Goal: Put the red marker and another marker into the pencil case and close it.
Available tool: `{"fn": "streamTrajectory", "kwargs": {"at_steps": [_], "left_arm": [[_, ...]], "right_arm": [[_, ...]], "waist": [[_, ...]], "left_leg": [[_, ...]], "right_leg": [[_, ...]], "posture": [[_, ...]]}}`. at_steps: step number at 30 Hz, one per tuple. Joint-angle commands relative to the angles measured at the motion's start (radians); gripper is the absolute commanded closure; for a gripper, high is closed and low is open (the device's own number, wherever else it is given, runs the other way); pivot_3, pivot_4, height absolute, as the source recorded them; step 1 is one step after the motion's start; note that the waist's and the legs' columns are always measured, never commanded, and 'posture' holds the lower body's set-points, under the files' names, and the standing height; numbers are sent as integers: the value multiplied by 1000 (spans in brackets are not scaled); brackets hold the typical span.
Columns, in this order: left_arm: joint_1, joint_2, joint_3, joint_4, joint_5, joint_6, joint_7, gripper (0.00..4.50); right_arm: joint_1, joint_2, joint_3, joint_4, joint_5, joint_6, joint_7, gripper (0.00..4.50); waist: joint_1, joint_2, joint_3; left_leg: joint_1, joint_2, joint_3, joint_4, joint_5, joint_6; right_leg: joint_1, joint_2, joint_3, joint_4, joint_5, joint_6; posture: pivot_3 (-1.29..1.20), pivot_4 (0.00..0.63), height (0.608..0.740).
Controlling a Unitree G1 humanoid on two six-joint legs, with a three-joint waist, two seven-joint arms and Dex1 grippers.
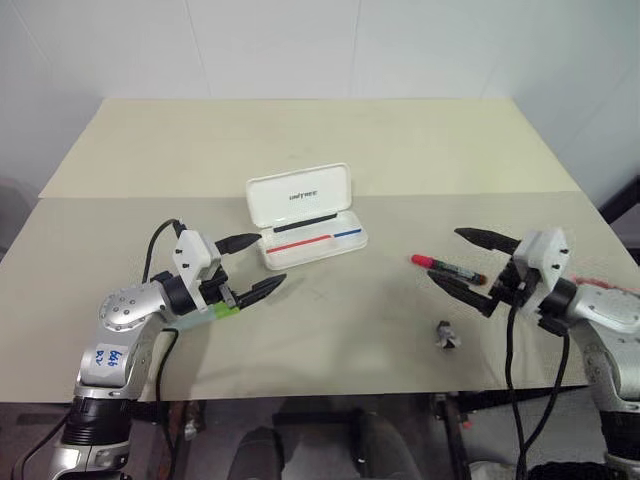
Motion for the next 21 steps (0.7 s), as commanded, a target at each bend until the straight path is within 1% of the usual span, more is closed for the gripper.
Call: {"fn": "streamTrajectory", "kwargs": {"at_steps": [1,7,13,17,19,21], "left_arm": [[-14,13,21,-27,-4,-21,-2,46],[-10,13,14,-33,0,-16,5,46],[-29,42,7,-5,3,-8,-29,46],[-46,79,29,28,-9,-20,-77,46],[-71,87,18,40,-5,-14,-87,448],[-89,89,14,53,1,-9,-87,962]], "right_arm": [[-36,-7,3,-32,11,11,-11,0],[-42,-2,16,1,4,-14,15,0],[-50,24,54,3,26,-22,60,0],[-66,50,103,4,22,-28,86,0],[-96,61,115,44,20,-41,106,0],[-119,75,127,67,15,-51,111,0]], "waist": [[1,0,0],[3,-1,0],[0,-1,1],[0,-2,1],[0,-2,1],[0,-2,1]], "left_leg": [[0,0,0,0,0,0],[0,0,0,0,-1,-1],[0,0,0,-1,-1,-1],[0,0,0,-1,-1,-1],[0,0,0,0,-1,-1],[0,0,0,0,-1,-1]], "right_leg": [[0,0,0,0,0,0],[0,0,0,-1,0,-1],[0,0,0,0,-1,0],[0,0,0,0,-1,0],[0,0,0,0,-1,0],[0,0,0,0,-1,0]], "posture": [[0,150,740],[0,150,740],[0,150,740],[0,150,740],[0,150,740],[0,150,740]]}}
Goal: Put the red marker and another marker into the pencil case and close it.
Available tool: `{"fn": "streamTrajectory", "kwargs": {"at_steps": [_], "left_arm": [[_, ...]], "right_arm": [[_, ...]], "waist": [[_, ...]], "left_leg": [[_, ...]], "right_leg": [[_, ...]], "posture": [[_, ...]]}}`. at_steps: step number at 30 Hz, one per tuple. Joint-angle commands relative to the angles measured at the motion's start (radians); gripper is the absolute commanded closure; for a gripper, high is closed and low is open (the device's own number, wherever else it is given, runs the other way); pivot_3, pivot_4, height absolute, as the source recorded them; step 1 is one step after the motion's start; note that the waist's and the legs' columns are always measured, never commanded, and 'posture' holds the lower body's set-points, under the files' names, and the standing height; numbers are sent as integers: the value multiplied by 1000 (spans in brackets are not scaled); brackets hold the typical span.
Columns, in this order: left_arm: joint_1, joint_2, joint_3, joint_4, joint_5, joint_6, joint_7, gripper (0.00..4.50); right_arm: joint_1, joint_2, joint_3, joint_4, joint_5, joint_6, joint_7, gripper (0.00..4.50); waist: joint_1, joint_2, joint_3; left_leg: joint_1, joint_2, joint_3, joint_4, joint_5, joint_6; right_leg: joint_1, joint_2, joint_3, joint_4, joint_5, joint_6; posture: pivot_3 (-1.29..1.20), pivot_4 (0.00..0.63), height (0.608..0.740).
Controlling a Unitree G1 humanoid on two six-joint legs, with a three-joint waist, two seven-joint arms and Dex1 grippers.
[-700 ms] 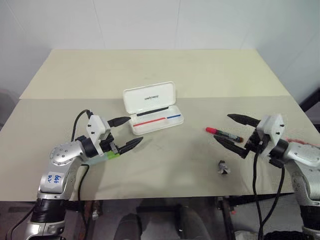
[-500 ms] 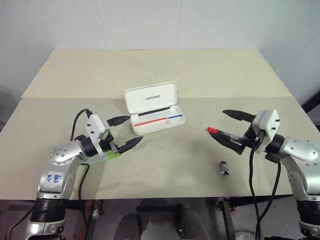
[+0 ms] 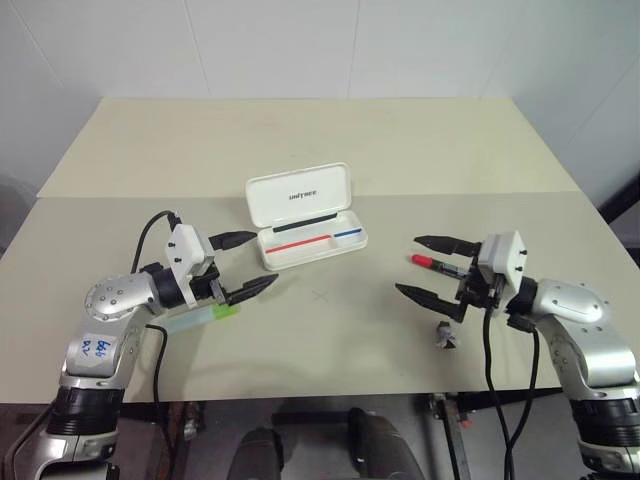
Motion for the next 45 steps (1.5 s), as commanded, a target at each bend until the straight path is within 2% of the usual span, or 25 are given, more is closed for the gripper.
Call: {"fn": "streamTrajectory", "kwargs": {"at_steps": [1,2,11,16,30,36,40,45], "left_arm": [[-35,17,5,-2,-9,13,-14,1294],[-43,24,2,2,-6,15,-25,1619],[-216,7,-122,189,102,9,-66,1619],[-359,-35,-226,406,217,-71,-103,1619],[-408,-99,-279,598,312,-175,-139,1619],[-463,-119,-314,661,347,-127,-162,1619],[-526,-135,-336,729,382,-109,-167,2499],[-572,-149,-356,791,426,-143,-166,4185]], "right_arm": [[-42,17,4,17,10,-35,16,0],[-50,23,11,16,7,-35,14,0],[-76,29,33,29,18,-39,58,0],[-103,30,41,1,41,-21,73,0],[-126,58,37,-84,44,21,4,0],[-151,64,37,-109,45,38,-24,0],[-184,64,38,-106,44,37,-28,0],[-219,59,29,-99,43,34,-32,0]], "waist": [[0,0,0],[1,0,0],[4,-1,0],[4,-1,0],[8,-1,0],[7,-1,0],[6,-1,0],[6,-1,0]], "left_leg": [[0,0,0,0,0,0],[0,0,0,0,0,0],[-1,0,0,-1,0,-1],[-1,0,-1,-1,0,-1],[-4,0,-1,-1,-1,-1],[-4,0,-1,0,-1,-1],[-4,0,-1,0,-1,-1],[-5,0,-1,-1,-1,-1]], "right_leg": [[0,0,0,0,0,0],[0,0,0,0,0,0],[0,0,0,0,-1,0],[-1,1,0,1,0,1],[-5,2,0,3,2,7],[-6,2,0,3,2,7],[-5,2,0,3,2,7],[-6,2,0,3,3,8]], "posture": [[0,150,740],[0,150,740],[0,150,740],[0,150,740],[0,150,740],[0,150,740],[0,150,740],[0,150,740]]}}
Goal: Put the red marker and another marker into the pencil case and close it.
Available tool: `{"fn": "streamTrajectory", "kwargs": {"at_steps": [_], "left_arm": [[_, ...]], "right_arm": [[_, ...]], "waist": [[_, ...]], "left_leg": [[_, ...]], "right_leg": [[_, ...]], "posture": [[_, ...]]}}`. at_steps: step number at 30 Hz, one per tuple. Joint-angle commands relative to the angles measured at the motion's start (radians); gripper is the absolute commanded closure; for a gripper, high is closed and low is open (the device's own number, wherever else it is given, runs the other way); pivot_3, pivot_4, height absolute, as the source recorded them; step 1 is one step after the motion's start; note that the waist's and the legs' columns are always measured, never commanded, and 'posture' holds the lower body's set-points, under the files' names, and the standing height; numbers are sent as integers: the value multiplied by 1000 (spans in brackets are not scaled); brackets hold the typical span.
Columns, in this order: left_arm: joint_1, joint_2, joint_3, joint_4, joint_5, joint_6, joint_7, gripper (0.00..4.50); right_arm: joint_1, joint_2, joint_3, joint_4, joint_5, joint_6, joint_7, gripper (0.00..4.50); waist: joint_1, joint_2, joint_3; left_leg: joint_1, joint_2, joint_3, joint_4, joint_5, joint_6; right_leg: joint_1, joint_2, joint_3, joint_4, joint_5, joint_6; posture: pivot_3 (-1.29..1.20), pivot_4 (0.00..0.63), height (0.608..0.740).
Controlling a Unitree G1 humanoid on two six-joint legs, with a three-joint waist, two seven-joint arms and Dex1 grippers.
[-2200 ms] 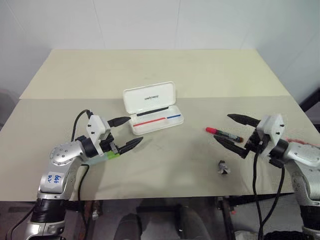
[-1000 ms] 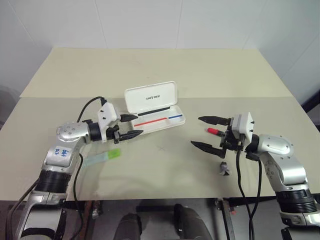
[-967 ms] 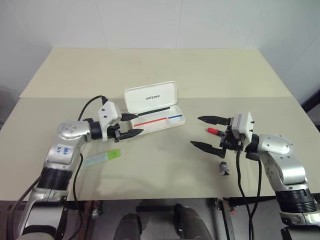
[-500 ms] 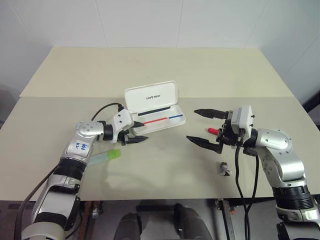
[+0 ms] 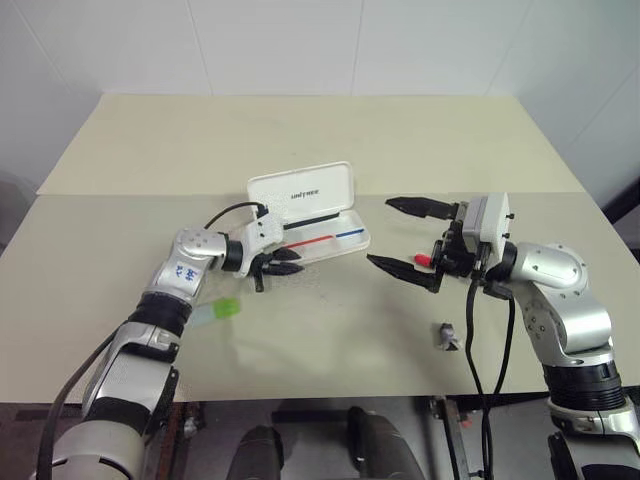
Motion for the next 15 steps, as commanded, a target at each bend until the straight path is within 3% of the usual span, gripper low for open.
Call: {"fn": "streamTrajectory", "kwargs": {"at_steps": [1,8,15], "left_arm": [[-31,-8,-14,36,29,-24,-5,4491],[-22,-16,-23,-4,31,-31,-37,4491],[55,13,-19,-225,-9,1,-97,4491]], "right_arm": [[-34,-5,-19,-30,20,-4,-9,0],[-41,-17,-28,-22,20,-6,-3,0],[-26,-23,-31,10,12,-20,7,0]], "waist": [[0,0,0],[2,0,0],[3,0,0]], "left_leg": [[0,0,0,0,0,0],[0,0,0,0,0,0],[-1,0,0,0,-1,1]], "right_leg": [[0,0,0,0,1,2],[0,0,0,0,1,2],[-1,0,0,5,2,3]], "posture": [[0,150,740],[0,150,740],[0,150,740]]}}
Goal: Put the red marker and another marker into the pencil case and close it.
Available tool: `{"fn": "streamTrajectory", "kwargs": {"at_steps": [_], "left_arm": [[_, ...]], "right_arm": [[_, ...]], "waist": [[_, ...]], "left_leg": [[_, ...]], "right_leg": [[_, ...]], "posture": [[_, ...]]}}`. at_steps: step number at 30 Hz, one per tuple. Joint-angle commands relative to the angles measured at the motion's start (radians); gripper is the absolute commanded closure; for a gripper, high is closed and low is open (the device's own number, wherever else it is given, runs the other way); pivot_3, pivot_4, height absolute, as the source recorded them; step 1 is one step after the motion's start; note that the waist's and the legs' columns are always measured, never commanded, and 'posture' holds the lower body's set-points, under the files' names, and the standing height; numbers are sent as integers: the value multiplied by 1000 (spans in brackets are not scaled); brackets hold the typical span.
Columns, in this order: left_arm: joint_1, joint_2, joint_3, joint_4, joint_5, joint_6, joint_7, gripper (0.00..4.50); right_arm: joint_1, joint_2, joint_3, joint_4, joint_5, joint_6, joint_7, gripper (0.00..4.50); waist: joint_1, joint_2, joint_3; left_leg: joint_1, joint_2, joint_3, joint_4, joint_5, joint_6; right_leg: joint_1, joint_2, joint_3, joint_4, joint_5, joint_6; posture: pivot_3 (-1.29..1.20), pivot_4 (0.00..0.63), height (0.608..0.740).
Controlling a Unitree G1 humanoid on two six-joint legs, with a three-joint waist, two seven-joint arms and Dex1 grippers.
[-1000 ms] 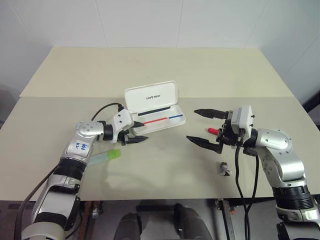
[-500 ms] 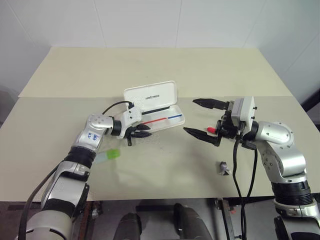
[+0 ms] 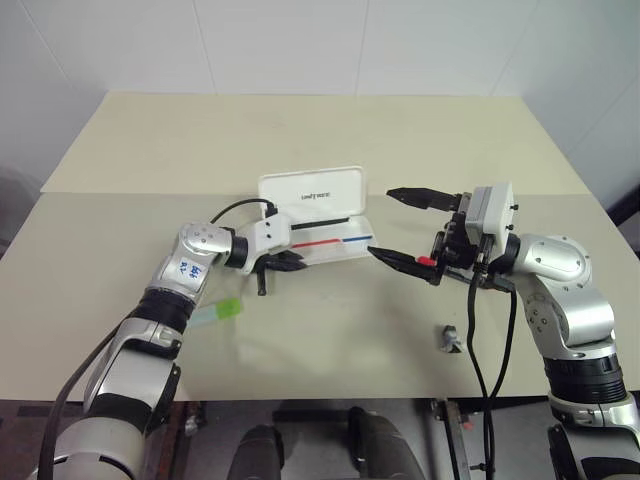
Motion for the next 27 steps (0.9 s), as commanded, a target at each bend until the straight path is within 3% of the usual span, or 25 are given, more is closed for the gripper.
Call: {"fn": "streamTrajectory", "kwargs": {"at_steps": [1,7,15,26,27], "left_arm": [[32,15,2,-137,-25,27,-29,4491],[192,53,7,-434,-46,147,-16,4491],[358,80,8,-623,-41,242,51,4491],[405,114,10,-567,-24,163,96,4491],[405,113,8,-551,-21,148,98,3941]], "right_arm": [[0,-16,-30,-6,14,-17,7,0],[25,-15,-31,-4,13,-17,6,0],[50,-19,-31,-19,20,-6,8,0],[64,-21,-24,-35,27,12,12,0],[65,-21,-24,-36,27,14,12,0]], "waist": [[0,0,0],[-5,0,0],[-6,0,0],[-8,0,0],[-8,0,0]], "left_leg": [[-1,0,0,0,0,0],[-1,0,0,0,0,1],[2,0,0,1,0,1],[4,0,0,1,0,1],[4,0,0,1,0,1]], "right_leg": [[-1,0,0,0,0,0],[-2,0,1,2,-1,1],[-3,1,2,3,-5,-4],[-3,4,6,4,-7,-7],[-3,4,6,4,-7,-7]], "posture": [[0,150,740],[0,150,740],[0,150,740],[0,150,740],[0,150,740]]}}
